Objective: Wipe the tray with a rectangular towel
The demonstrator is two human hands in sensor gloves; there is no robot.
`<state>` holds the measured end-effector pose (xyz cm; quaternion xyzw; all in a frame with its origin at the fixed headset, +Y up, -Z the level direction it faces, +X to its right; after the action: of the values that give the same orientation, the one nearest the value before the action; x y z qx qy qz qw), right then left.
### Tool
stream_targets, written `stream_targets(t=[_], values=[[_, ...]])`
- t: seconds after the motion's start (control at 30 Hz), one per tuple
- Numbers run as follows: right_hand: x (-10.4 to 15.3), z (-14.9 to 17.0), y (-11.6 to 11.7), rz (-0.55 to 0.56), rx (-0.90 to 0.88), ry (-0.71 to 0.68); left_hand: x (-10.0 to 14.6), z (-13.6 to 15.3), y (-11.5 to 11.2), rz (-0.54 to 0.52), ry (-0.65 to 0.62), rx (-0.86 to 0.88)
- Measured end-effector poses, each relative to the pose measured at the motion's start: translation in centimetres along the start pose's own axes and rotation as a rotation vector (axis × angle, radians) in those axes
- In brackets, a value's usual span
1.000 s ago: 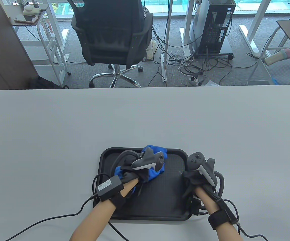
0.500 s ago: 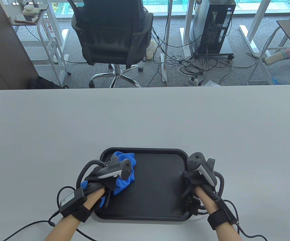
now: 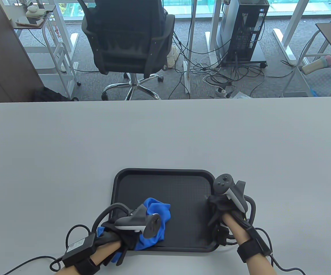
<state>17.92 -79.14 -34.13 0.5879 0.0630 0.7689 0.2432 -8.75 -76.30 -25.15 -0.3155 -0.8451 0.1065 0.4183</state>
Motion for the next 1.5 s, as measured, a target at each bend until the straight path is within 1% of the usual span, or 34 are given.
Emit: stream_targets(t=[0.2, 0.33, 0.5, 0.6, 0.77, 0.97, 1.17, 1.23, 1.33, 1.5], values=[[0.0, 0.0, 0.0, 0.001, 0.003, 0.002, -1.0, -3.1, 1.2, -0.008, -0.075, -0.075], [0.0, 0.0, 0.0, 0.001, 0.004, 0.000, -2.2, -5.3, 2.3, -0.032, -0.112, -0.072], [0.0, 0.0, 0.0, -0.001, 0.001, -0.003, -3.7, -7.5, 3.6, -0.057, -0.125, -0.133], [0.0, 0.0, 0.1, -0.002, -0.002, -0.006, -4.7, -8.4, 4.5, -0.082, -0.128, -0.164], [-0.1, 0.0, 0.1, -0.003, -0.005, -0.008, -6.2, -8.7, 5.8, -0.126, -0.110, -0.150], [-0.1, 0.0, 0.1, -0.006, -0.010, -0.014, -8.1, -7.5, 7.1, -0.171, -0.040, -0.106], [0.0, 0.1, 0.1, -0.018, -0.019, -0.015, -9.6, -5.0, 8.1, -0.156, 0.071, -0.049], [-0.1, 0.1, 0.1, -0.017, -0.021, -0.015, -10.0, -3.4, 8.2, -0.158, 0.132, -0.018], [-0.1, 0.1, 0.0, -0.008, -0.009, -0.018, -10.3, -0.3, 8.0, -0.152, 0.228, 0.054], [-0.1, 0.1, 0.0, -0.005, -0.009, -0.018, -9.6, 5.2, 6.9, -0.128, 0.359, 0.146]])
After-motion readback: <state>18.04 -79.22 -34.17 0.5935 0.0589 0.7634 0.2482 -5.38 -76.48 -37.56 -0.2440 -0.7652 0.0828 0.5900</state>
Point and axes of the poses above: the tracker on the back of each hand, its own z axis roughly to the little-finger side, its own x axis roughly from the fingertips to the wrist, y = z × x, the point moved 4 cm from there along -x, roughly from the wrist to the fingertips, and after that the axes turned 4 degrees about x, right-handed, at the moved point
